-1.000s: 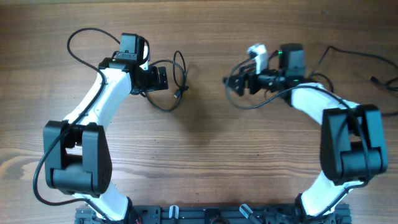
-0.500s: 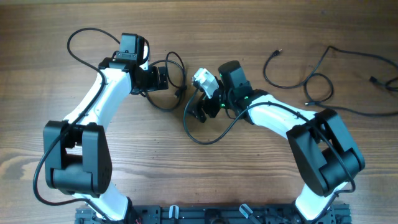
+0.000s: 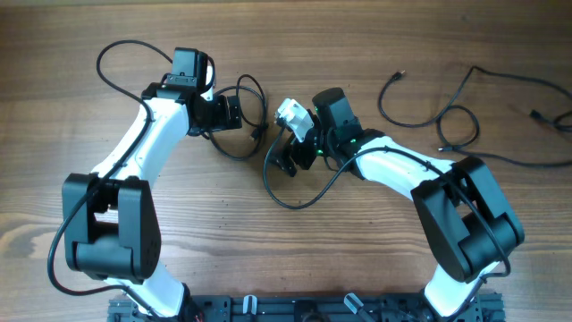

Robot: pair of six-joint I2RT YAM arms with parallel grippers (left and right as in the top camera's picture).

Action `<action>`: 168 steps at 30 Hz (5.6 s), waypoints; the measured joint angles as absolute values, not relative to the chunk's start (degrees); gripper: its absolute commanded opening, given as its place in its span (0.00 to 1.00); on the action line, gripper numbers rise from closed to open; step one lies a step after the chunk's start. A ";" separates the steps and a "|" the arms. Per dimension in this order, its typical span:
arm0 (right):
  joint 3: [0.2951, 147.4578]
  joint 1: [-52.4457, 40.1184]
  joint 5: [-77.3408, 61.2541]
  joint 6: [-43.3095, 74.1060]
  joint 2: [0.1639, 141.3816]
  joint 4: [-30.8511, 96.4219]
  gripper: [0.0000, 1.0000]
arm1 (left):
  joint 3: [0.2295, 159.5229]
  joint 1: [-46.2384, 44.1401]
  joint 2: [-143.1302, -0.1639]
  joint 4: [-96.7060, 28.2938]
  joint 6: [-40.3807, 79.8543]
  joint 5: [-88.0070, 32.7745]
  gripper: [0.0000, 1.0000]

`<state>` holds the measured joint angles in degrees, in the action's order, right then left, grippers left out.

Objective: Untangle cables

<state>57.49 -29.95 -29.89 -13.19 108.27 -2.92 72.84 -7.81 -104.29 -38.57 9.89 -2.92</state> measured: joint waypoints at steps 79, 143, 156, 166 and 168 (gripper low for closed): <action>57.49 -34.09 -25.34 -22.41 126.54 -45.47 0.04 | 72.84 5.96 -104.29 -40.53 3.03 -3.14 1.00; 58.35 11.81 -11.29 -3.05 85.71 -18.39 0.04 | 72.84 5.96 -104.29 -40.58 3.03 -3.16 1.00; 58.87 33.76 -7.81 -3.03 101.43 -31.40 0.04 | 72.84 5.96 -104.29 -40.53 3.03 -3.16 1.00; 58.87 35.09 -6.59 -3.05 105.45 -32.27 0.74 | 72.84 5.96 -104.29 -40.56 3.03 -3.16 1.00; 58.87 35.09 -6.50 -2.98 105.45 -32.25 0.82 | 72.84 5.96 -104.29 -40.58 3.03 -3.16 1.00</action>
<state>58.87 35.09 -6.50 -2.98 105.45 -32.25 72.84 5.96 -104.29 -40.58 3.03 -3.16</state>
